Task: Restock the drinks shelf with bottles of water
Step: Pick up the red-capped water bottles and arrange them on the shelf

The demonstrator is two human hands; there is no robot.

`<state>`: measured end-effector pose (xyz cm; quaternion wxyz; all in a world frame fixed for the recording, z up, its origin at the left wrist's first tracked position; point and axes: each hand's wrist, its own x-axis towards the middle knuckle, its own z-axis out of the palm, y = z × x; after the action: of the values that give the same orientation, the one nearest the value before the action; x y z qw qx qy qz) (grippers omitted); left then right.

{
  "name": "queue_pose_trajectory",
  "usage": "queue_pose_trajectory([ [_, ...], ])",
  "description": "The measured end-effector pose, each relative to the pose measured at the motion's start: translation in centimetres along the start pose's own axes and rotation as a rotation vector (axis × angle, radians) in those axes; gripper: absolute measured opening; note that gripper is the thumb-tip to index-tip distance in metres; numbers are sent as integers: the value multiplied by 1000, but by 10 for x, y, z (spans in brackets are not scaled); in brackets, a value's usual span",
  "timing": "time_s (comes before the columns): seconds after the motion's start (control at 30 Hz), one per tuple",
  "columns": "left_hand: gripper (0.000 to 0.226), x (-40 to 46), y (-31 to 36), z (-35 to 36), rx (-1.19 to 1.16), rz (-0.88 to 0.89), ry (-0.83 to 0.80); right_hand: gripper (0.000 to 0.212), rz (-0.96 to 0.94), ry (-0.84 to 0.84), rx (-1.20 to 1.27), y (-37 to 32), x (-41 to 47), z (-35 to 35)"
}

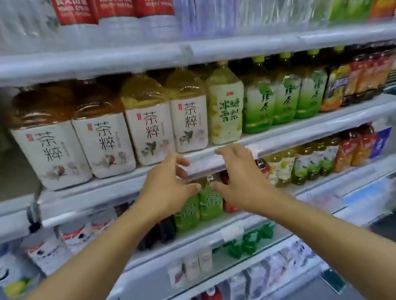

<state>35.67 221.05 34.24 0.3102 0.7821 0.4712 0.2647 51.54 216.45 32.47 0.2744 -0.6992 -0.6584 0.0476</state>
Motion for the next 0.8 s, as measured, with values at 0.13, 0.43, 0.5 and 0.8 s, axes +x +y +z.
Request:
queue_pose_trajectory([
  [0.13,47,-1,-21,71,13,-104,-86,67,26,-98,-32,63,-20,36],
  [0.43,43,-33,-103,220,-86,-338,-201,67,153,-422,-8,197,-98,139],
  [0.5,44,-45,-126,251,-110,-396,-233,67,183,-479,-16,220,-119,163],
  [0.8,47,-81,-225,374,-97,-540,-370,72,401,-659,-32,308,-196,263],
])
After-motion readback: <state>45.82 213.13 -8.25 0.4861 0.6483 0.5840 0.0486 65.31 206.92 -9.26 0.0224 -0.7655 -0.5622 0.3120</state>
